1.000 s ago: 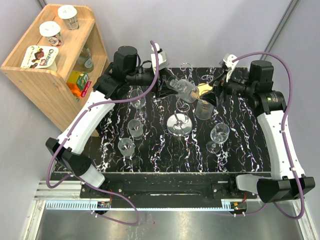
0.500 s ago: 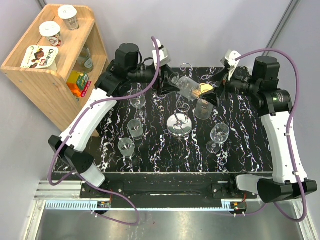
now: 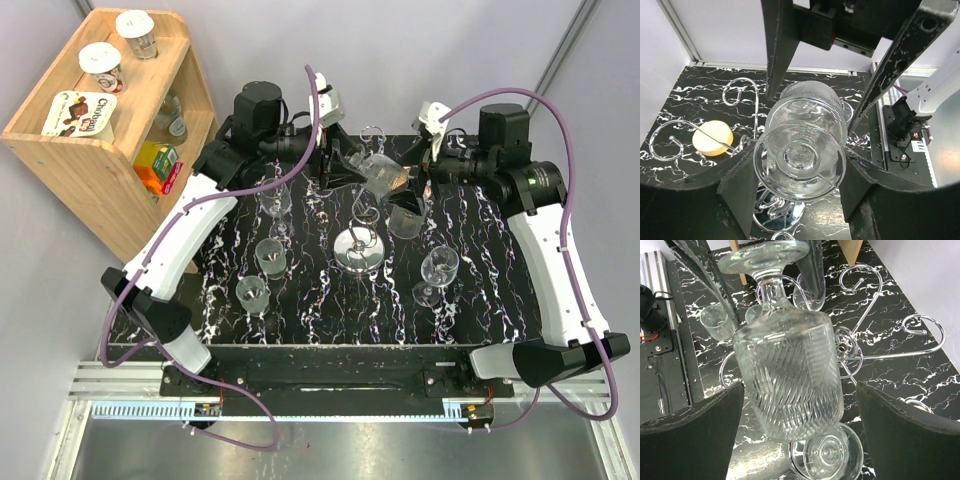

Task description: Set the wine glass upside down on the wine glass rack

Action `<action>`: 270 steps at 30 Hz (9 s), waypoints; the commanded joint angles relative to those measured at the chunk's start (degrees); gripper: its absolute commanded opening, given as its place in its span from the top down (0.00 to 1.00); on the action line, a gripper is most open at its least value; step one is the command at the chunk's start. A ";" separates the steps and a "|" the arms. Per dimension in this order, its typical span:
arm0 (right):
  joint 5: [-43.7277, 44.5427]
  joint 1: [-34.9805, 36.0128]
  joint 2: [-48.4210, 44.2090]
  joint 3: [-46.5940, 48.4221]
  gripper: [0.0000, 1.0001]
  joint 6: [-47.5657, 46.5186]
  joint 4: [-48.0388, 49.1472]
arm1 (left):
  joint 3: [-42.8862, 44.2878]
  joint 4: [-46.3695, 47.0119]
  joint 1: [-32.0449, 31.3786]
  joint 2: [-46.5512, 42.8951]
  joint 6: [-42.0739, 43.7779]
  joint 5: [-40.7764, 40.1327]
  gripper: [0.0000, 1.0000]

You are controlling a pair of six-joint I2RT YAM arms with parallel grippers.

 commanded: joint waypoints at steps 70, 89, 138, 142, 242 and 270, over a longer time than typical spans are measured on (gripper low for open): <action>8.08 4.11 -6.20 -5.64 1.00 9.56 13.01 | -4.51 1.75 -1.25 -8.36 4.01 -4.41 0.01; 0.17 4.11 -4.09 1.83 1.00 18.27 16.62 | -7.76 3.94 7.19 -10.30 6.12 10.33 0.01; -2.04 4.11 -5.05 -5.89 0.85 12.56 13.55 | -0.83 -3.61 4.12 -5.99 14.02 6.84 1.00; 0.07 4.11 -5.75 -8.27 0.66 10.10 12.32 | 1.02 -7.13 3.33 -5.64 18.07 3.76 1.00; 9.92 9.47 4.35 5.97 0.00 -3.18 -4.65 | 23.79 -27.88 -8.36 3.85 32.05 -8.99 1.00; 9.13 9.38 2.07 2.72 0.83 -0.98 -3.07 | 19.39 -17.95 -8.72 -0.19 24.68 -9.96 0.83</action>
